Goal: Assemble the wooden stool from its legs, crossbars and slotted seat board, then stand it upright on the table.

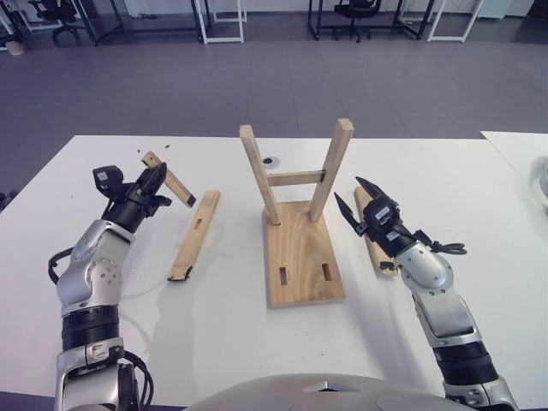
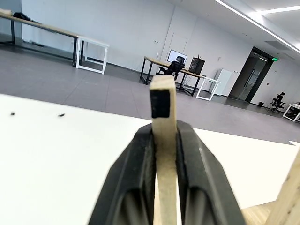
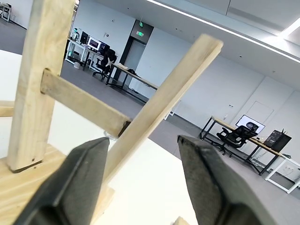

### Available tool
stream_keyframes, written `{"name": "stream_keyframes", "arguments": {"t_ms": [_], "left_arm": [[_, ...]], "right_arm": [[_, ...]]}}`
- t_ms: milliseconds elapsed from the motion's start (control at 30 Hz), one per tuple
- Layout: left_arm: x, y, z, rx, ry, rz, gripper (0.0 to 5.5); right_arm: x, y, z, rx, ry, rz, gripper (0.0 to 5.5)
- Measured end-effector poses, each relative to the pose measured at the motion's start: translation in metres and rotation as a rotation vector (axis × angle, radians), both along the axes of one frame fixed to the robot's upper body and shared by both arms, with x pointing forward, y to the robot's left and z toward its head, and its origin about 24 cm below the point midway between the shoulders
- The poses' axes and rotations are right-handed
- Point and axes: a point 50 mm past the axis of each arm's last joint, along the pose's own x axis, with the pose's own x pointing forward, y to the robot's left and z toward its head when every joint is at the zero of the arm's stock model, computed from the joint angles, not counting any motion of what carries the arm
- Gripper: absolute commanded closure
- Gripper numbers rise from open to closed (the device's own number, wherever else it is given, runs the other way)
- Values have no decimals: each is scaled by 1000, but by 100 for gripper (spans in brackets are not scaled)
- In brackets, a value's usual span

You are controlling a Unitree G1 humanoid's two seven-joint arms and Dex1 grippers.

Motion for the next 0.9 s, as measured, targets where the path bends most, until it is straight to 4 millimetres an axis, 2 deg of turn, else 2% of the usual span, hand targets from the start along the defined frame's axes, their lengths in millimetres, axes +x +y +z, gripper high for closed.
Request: {"name": "stream_keyframes", "arguments": {"t_ms": [100,167,300,633,733,900], "left_arm": [[-2,-3,-7,-14,6,-16,510],[-8,-3,-18,-25,34,-12,510],[-16,-4,-32,-7,72,9,510],[-19,-3,-44,-57,76,85,510],[-23,-4,-46,2,87,103,510],[-32,3,-48,237,93,121,510]], "right_arm": [[-3,0,-10,-16,24,2,279],[-2,-1,-14,-24,31,-1,279],[-3,1,-15,-17,22,-1,279],[-3,4,-22,-23,33,4,279],[-3,5,-22,-41,23,8,279],[-3,6,-22,-46,20,8,279]]}}
